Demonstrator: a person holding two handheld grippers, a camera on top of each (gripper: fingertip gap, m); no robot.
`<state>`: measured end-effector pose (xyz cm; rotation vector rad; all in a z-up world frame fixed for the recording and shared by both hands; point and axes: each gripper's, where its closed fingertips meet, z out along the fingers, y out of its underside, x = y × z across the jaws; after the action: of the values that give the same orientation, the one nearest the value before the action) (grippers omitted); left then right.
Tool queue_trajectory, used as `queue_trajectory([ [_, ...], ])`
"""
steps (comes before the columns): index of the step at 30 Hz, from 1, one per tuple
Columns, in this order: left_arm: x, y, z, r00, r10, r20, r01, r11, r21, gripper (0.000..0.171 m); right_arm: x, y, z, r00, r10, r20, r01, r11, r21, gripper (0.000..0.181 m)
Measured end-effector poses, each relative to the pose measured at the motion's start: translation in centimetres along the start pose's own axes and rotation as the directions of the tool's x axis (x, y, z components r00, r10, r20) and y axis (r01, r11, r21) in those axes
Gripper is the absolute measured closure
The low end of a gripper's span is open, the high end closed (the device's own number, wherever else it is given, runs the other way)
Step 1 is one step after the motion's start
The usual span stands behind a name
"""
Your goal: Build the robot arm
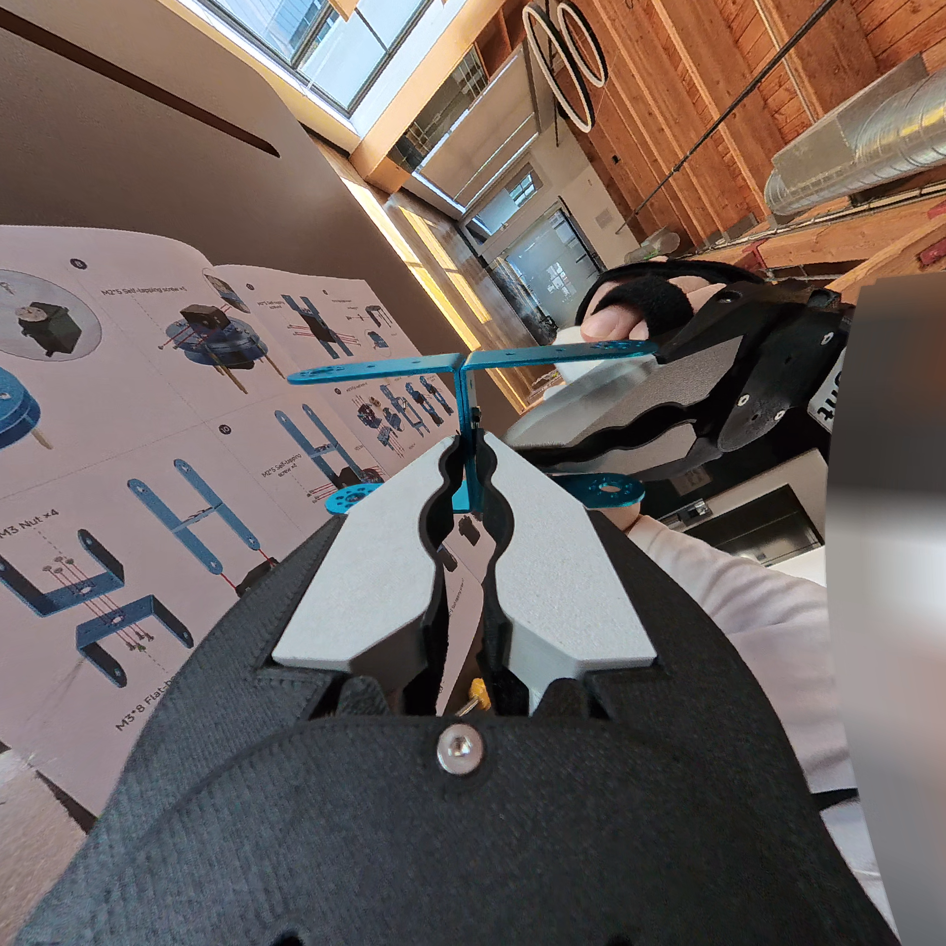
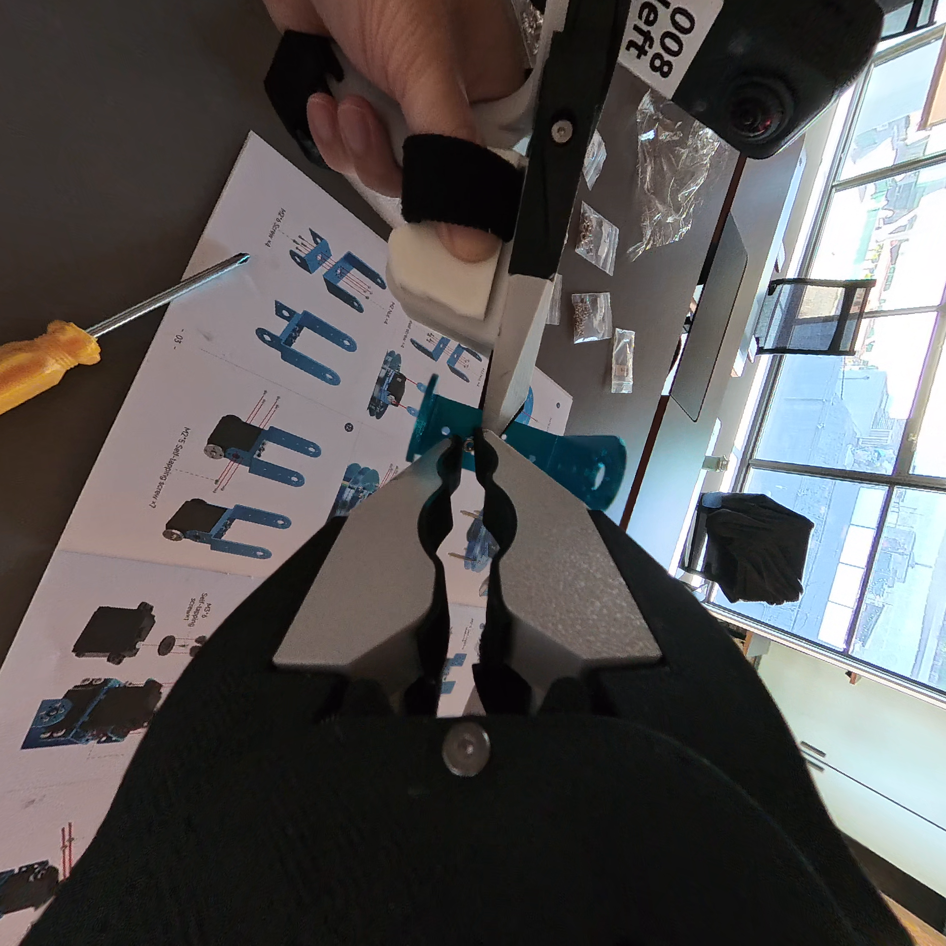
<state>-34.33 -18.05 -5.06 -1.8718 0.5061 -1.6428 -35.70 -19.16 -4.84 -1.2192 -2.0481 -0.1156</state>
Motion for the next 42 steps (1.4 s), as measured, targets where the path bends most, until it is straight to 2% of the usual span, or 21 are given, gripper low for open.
queue_trajectory([
  [18,-0.3,-0.5,0.0,0.99,-0.125,-0.065,0.128,0.99,0.051,0.169,0.6,0.7,0.5,0.999,0.036,-0.015,-0.036,0.999,-0.011,0.177],
  [27,0.1,-1.2,-0.3,0.993,-0.094,-0.072,0.1,0.991,0.09,0.168,0.7,0.1,0.3,0.999,0.042,-0.024,-0.042,0.999,0.014,0.177],
  [42,0.8,-1.6,-0.3,0.98,-0.137,-0.147,0.154,0.982,0.112,0.167,0.8,-0.1,0.0,0.996,0.09,0.001,-0.09,0.995,0.05,0.177],
])
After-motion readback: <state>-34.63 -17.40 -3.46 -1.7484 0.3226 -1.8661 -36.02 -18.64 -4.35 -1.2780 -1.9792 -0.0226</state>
